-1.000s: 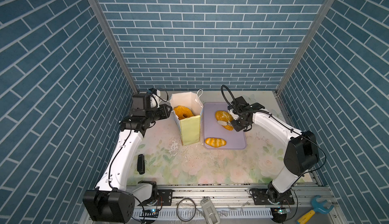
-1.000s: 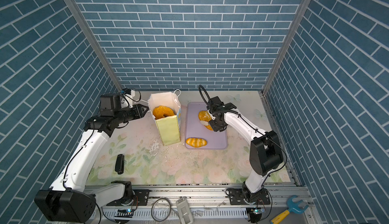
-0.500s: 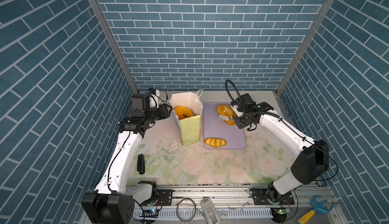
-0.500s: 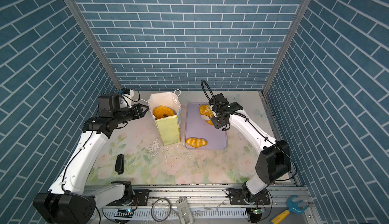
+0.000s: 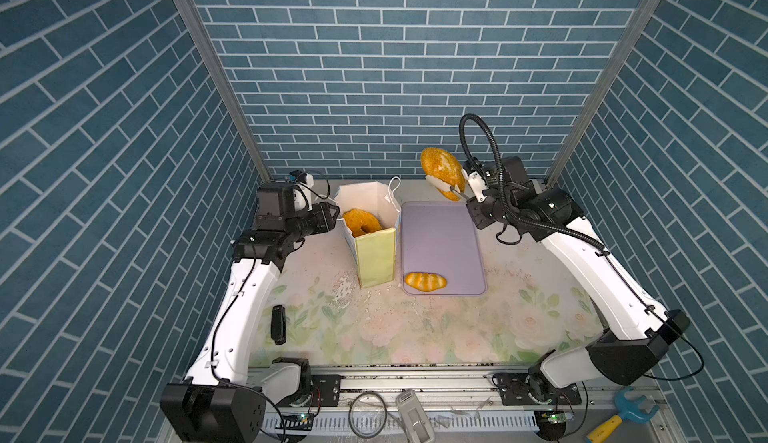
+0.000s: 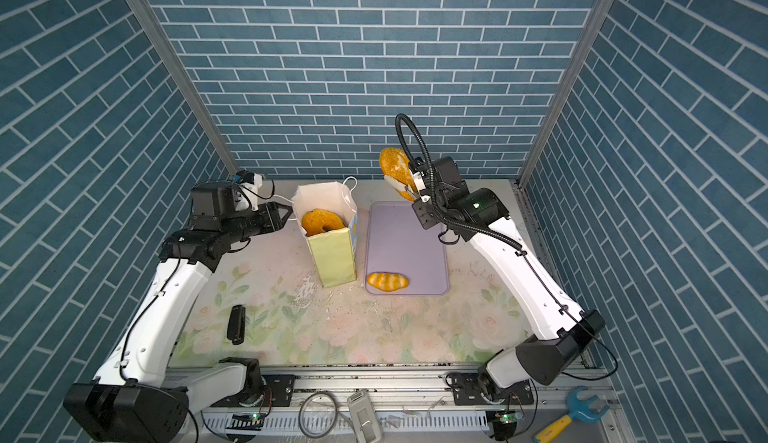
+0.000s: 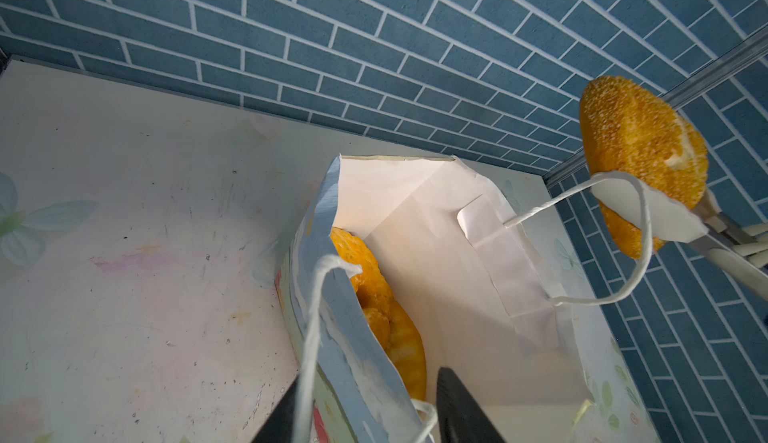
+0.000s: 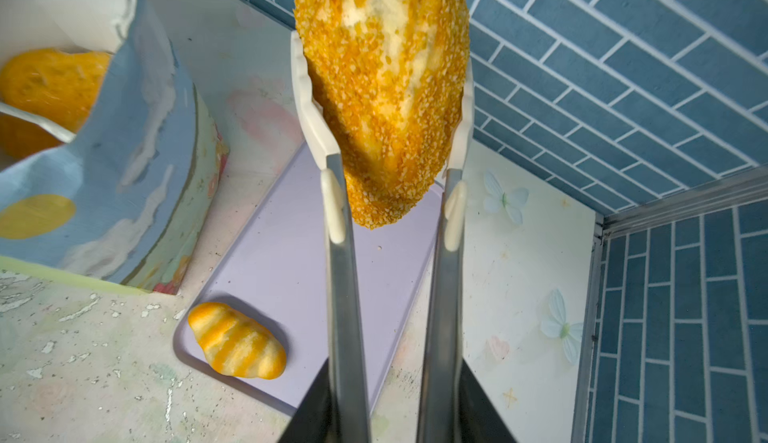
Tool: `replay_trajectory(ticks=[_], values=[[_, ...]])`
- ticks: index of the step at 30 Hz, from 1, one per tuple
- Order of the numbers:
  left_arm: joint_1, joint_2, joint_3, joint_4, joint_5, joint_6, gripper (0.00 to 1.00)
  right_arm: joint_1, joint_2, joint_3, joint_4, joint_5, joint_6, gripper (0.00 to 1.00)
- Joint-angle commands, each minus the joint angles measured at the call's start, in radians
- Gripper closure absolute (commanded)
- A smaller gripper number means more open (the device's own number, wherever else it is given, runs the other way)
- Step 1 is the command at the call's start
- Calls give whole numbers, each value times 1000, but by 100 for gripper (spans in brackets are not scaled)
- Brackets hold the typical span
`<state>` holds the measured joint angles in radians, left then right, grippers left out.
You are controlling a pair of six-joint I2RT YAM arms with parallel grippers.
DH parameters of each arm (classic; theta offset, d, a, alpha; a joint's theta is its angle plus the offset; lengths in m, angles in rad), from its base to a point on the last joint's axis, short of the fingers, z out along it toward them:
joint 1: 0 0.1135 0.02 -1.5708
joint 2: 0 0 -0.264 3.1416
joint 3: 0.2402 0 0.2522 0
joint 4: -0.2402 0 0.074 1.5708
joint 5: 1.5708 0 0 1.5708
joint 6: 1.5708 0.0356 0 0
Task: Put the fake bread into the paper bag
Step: 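Lift the sesame loaf with the tongs and carry it over the bag, then lower the sesame loaf into the bag and open the tongs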
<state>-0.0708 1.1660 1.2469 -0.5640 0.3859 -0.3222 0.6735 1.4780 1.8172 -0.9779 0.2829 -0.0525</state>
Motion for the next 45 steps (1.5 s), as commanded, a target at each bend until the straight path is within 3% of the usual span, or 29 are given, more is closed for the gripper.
replay_trajectory(ticks=[1, 9, 18, 23, 35, 45], values=[[-1, 9, 17, 12, 2, 6, 50, 45, 17, 97, 6, 66, -53, 66], [-3, 4, -41, 53, 18, -28, 54, 169, 40, 185, 105, 55, -179, 66], [-3, -24, -66, 65, 16, -41, 73, 285, 173, 393, 67, 31, -228, 66], [-3, -31, -64, 58, 10, -34, 80, 324, 224, 438, 54, 0, -194, 65], [-3, -46, -66, 59, 12, -34, 90, 382, 130, 143, 217, -19, -59, 63], [-3, -68, -73, 56, -2, -37, 92, 391, 110, 71, 138, 21, -19, 62]])
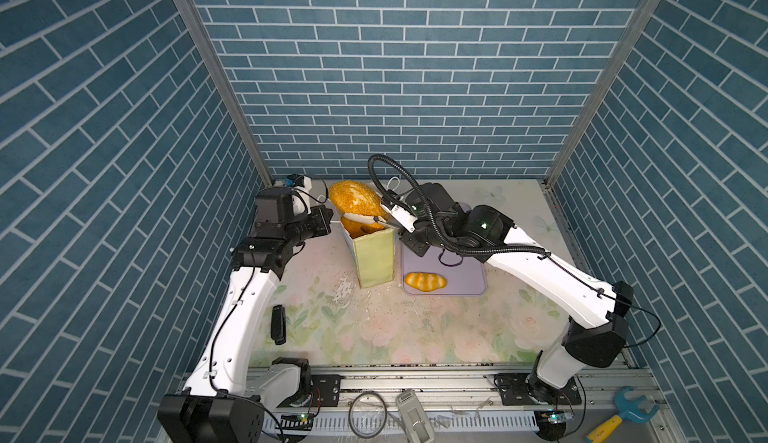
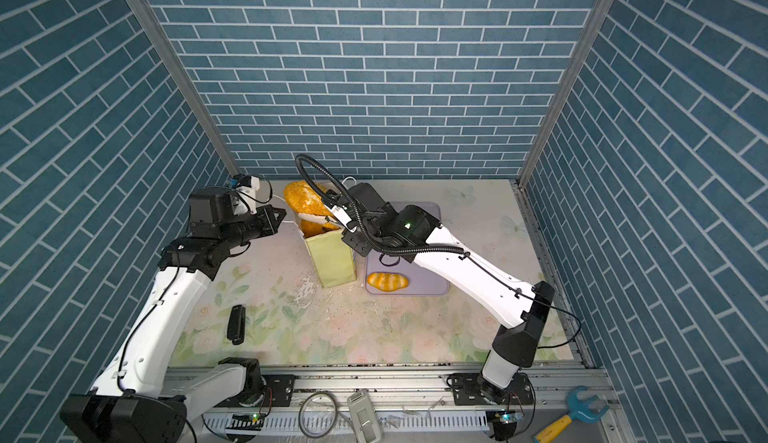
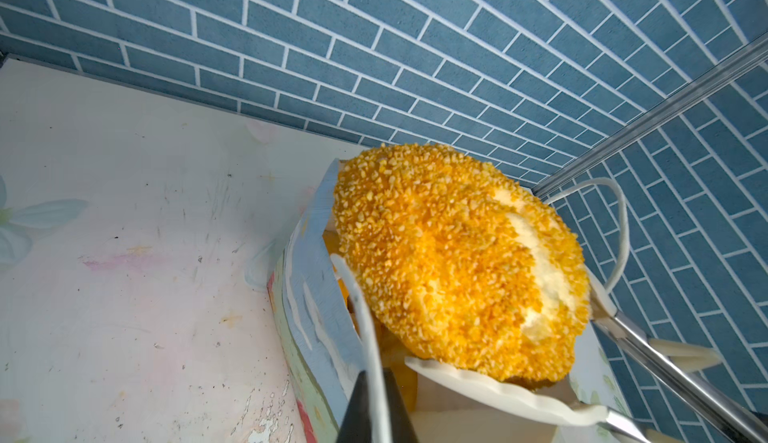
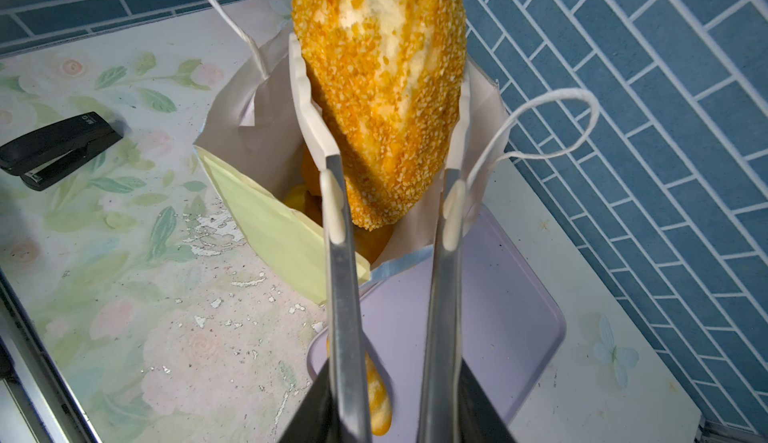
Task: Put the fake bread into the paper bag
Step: 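Lower the sesame loaf into the bag and open the tongs, then withdraw the open tongs from the bag back over the tray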
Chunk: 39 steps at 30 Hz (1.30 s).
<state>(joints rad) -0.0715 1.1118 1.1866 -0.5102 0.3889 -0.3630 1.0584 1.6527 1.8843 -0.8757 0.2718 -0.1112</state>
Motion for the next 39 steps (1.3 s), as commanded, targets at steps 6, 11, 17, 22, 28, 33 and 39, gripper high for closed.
replay_trajectory(ticks=[6, 11, 17, 22, 28, 33, 39], values=[[-2, -30, -18, -4, -18, 3, 92, 6, -72, -7, 9, 33, 32, 52], [-2, -32, -19, -8, -27, 1, 92, 6, -79, -19, 17, 38, 14, 47], [-3, -33, -20, -4, -24, -1, 92, 7, -83, 18, 37, 7, -21, 48], [-2, -20, -24, -6, -19, 5, 92, -3, -109, 31, 94, -116, -84, 51], [-2, -10, -12, -7, -16, 11, 92, -38, -87, 95, 86, -61, -123, 52], [-2, -7, -1, -11, -12, 18, 92, -85, -113, 135, 74, -71, -141, 52], [-2, 6, 5, -10, -10, 32, 92, -245, -195, 96, -13, -108, -124, 51]])
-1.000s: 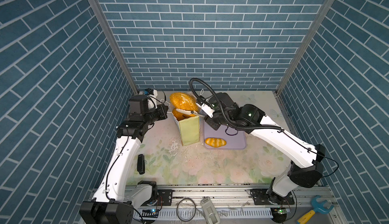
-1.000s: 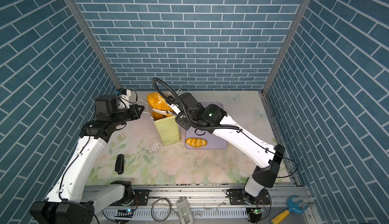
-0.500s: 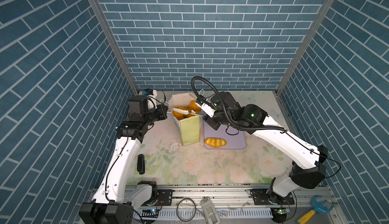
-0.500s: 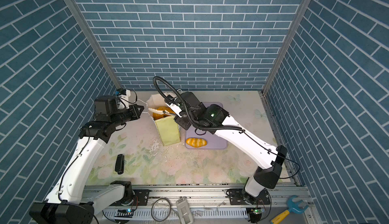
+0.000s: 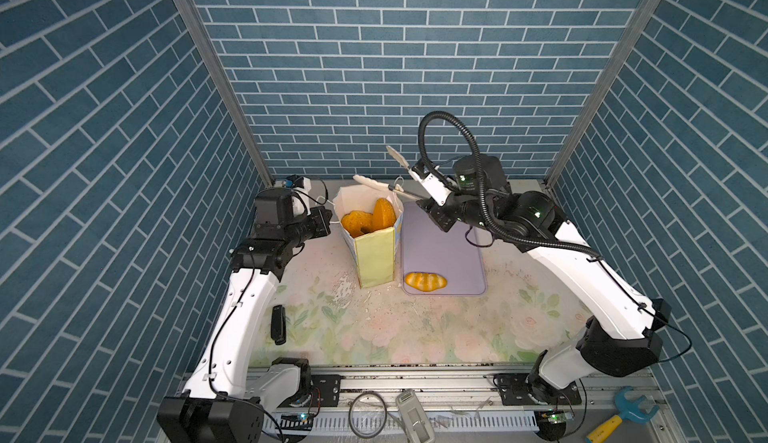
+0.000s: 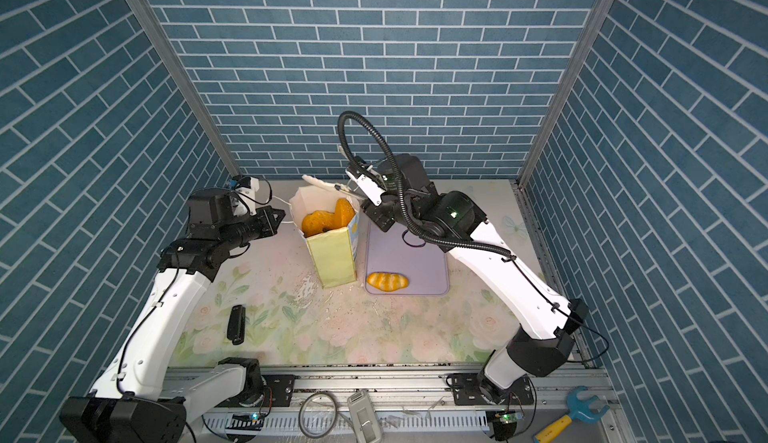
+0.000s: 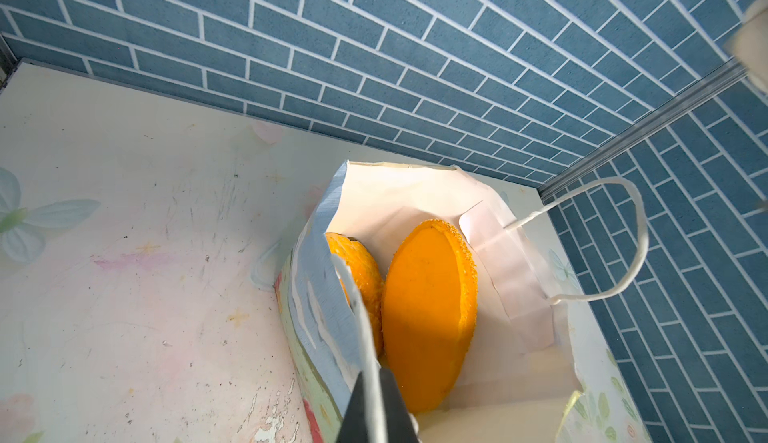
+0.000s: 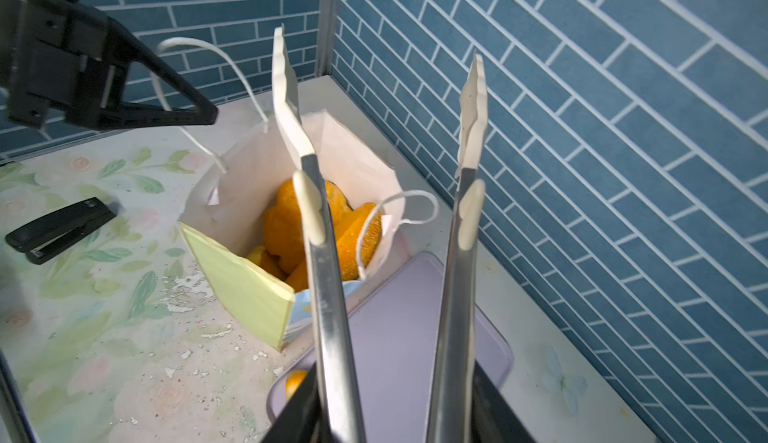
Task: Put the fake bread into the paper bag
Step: 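Withdraw the open tongs from the bag back over the tray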
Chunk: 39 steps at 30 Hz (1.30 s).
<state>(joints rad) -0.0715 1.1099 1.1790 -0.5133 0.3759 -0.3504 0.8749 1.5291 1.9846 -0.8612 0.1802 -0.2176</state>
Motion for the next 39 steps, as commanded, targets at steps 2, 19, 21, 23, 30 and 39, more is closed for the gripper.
replay_trajectory(ticks=[2, 19, 21, 23, 30, 39], values=[[-2, 14, 19, -8, 6, 20, 91, -117, -92, -35, -67, -8, -12, 51], [-2, 31, 37, -30, 8, 34, 91, -369, -147, -456, -184, -119, 41, 51], [-2, 33, 38, -34, 9, 35, 91, -370, -151, -488, -182, -149, 43, 51], [-2, 36, 42, -37, 8, 33, 91, -369, -156, -519, -180, -182, 42, 51], [-2, 39, 50, -46, 1, 32, 91, -360, -137, -571, -218, -246, 38, 51], [-2, 57, 58, -48, -15, 25, 91, -312, -100, -581, -243, -319, 3, 51]])
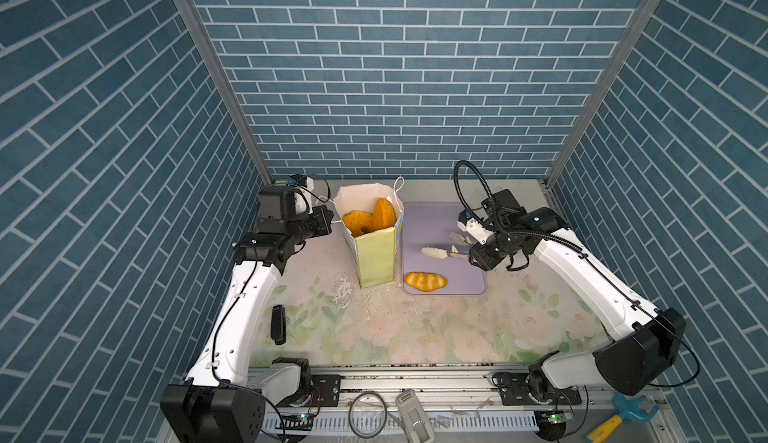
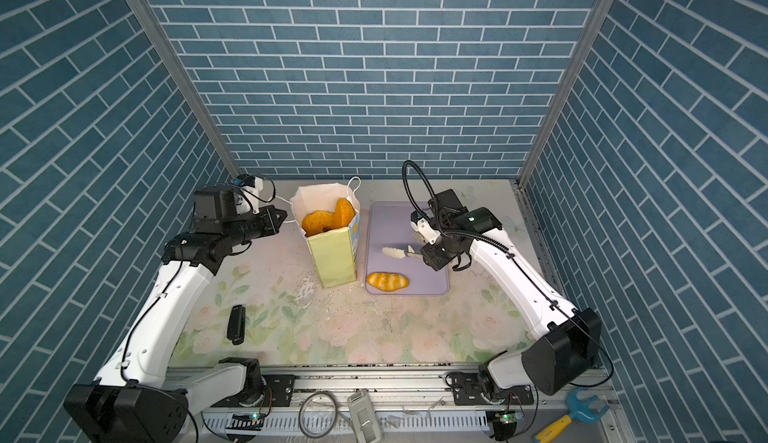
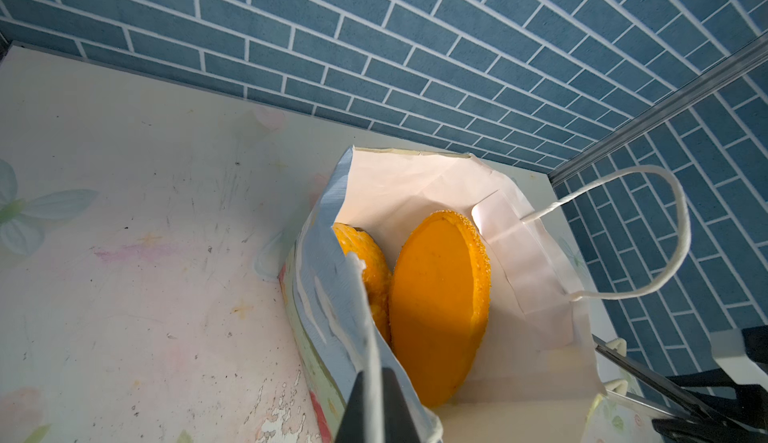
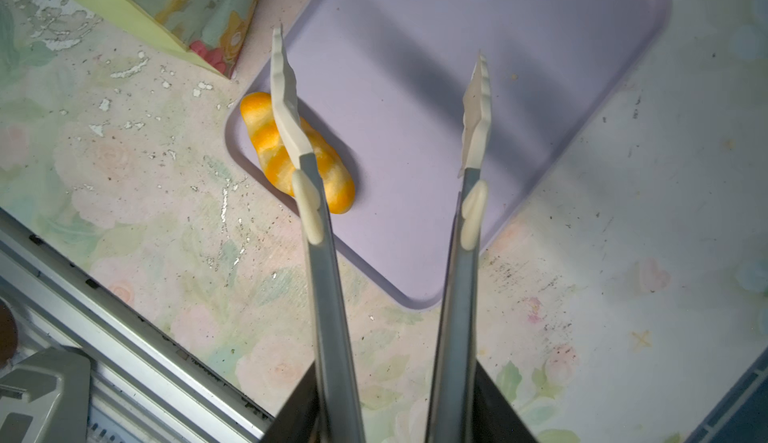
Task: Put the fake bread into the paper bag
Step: 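Withdraw the open tongs from the bag back over the tray, then lower the open tongs around the pale striped roll on the tray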
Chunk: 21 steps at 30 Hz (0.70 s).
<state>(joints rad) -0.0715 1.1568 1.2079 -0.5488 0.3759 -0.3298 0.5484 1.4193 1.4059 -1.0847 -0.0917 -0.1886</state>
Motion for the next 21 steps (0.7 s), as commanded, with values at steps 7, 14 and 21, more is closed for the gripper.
replay_trajectory(ticks=[7, 14, 21], values=[[-2, 21, 39, -22, -22, 6, 91, 43, 31, -7, -43, -90, -30, 49], [-2, 24, 46, -28, -20, 11, 91, 58, 55, -17, -82, -107, -29, 48], [-2, 5, 26, -23, -17, 11, 90, 95, 87, -54, -101, -34, -32, 48]])
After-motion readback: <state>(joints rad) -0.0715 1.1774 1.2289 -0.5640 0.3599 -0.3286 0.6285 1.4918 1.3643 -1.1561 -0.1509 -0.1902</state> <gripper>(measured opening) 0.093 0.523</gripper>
